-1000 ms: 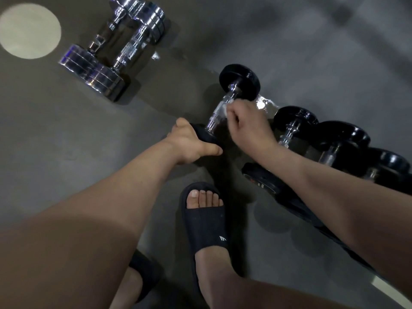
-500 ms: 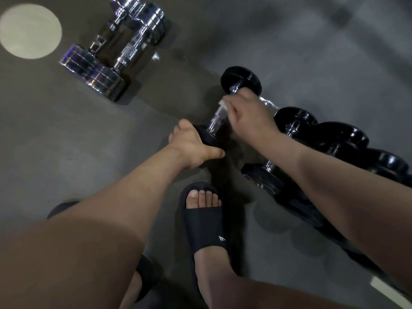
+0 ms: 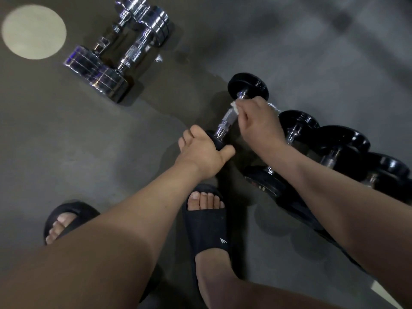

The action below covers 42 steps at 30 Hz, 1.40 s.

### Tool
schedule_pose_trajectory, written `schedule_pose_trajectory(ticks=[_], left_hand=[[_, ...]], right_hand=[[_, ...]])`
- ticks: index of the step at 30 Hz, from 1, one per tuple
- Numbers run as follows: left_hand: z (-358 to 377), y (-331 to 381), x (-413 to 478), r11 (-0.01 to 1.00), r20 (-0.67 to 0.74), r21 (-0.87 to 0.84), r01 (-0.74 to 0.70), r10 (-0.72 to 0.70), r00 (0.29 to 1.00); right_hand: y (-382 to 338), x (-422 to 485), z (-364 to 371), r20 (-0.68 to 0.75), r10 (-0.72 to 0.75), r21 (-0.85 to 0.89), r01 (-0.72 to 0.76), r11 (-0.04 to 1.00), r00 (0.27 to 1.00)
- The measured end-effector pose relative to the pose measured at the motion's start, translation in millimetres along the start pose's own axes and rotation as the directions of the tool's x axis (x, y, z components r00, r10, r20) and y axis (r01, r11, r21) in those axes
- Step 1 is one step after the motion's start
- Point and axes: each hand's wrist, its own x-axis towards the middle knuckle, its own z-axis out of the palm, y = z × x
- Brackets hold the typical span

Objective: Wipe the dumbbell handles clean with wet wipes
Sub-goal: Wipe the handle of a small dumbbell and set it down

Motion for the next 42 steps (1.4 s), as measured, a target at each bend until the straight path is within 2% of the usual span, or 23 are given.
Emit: schedule_pose_trajectory(ticks=[3,11,15,20,23,26,32,35,36,38,40,42], left_hand=[[-2,1,1,1.0,0.022,0.009,0.008,-0.008,1.0],[-18,3,8,0.992,0.081,0.073,0.1,-0.106,0.991],[-2,7,-1,0.995,0.126,0.081,0.052,-0.062,0.99],[-5,14,-5,0.993,0.187,0.121,-0.012,-0.011,0.982],[-11,6,4,0.993,0.217,0.095,0.071,-0.09,0.972],[-2,4,3,0.991,0.247,0.12,0.064,-0.092,0.965],[11,9,-6,0.99,0.222,0.139,0.007,-0.038,0.974],[10,9,-3,0.987,0.239,0.159,0.001,-0.039,0.97],[10,9,-3,0.987,0.239,0.162,-0.004,-0.036,0.97],[11,9,-3,0.985,0.241,0.173,-0.019,-0.024,0.97],[11,10,-5,0.983,0.247,0.184,-0.027,-0.019,0.969],[10,10,-4,0.981,0.25,0.191,-0.033,-0.016,0.968]], right_hand=[[10,12,0,-0.004,0.094,-0.086,-0.094,0.992,0.996],[18,0,3,-0.056,0.001,-0.112,-0.007,0.994,0.998],[21,1,3,-0.076,-0.052,-0.108,0.044,0.993,0.996],[26,0,2,-0.003,-0.019,-0.122,0.018,0.992,1.0],[26,-2,0,0.017,0.017,-0.169,-0.014,0.985,1.0],[25,-6,-1,0.039,0.026,-0.202,-0.017,0.979,0.999],[21,-3,-18,0.212,0.114,-0.25,-0.059,0.966,0.97],[21,-2,-20,0.222,0.143,-0.187,-0.102,0.977,0.964],[19,-4,-20,0.238,0.116,-0.156,-0.08,0.985,0.964],[12,-13,-20,0.319,-0.039,-0.056,0.06,0.997,0.947],[9,-22,-24,0.395,-0.209,0.042,0.209,0.977,0.895],[16,-16,-27,0.4,-0.22,0.008,0.237,0.972,0.89]])
